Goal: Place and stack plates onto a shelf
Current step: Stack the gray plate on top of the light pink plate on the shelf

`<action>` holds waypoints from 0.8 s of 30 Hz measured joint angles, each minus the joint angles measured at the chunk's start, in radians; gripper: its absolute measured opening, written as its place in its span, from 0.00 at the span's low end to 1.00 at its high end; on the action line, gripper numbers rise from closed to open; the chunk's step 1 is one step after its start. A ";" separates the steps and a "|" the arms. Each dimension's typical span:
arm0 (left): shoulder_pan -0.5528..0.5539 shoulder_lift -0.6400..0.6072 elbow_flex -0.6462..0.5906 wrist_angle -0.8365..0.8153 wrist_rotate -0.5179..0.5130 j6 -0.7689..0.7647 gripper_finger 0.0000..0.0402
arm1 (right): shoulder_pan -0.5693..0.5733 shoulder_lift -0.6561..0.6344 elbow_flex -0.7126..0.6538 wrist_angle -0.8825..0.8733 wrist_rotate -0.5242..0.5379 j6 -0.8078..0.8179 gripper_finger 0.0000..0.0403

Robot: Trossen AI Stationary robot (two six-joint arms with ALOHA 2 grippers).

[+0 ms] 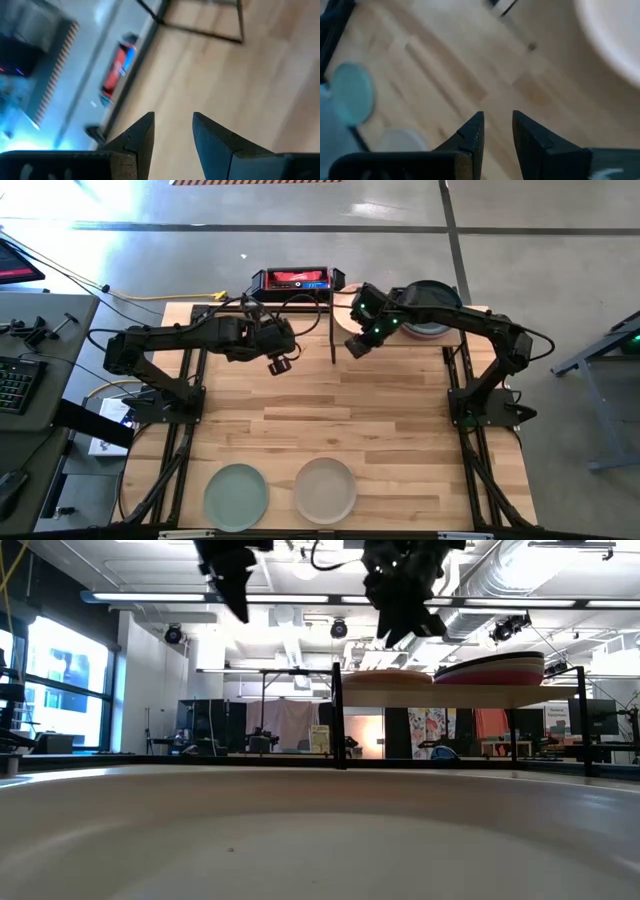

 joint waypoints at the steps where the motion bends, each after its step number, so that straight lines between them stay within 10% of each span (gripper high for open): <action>1: 0.000 0.000 -0.003 -0.027 0.024 -0.035 0.31 | 0.012 0.000 0.000 -0.004 -0.014 0.000 0.20; 24: -0.357 -0.007 -0.276 -0.202 0.411 -0.565 0.31 | 0.363 0.001 0.000 -0.019 0.104 0.204 0.20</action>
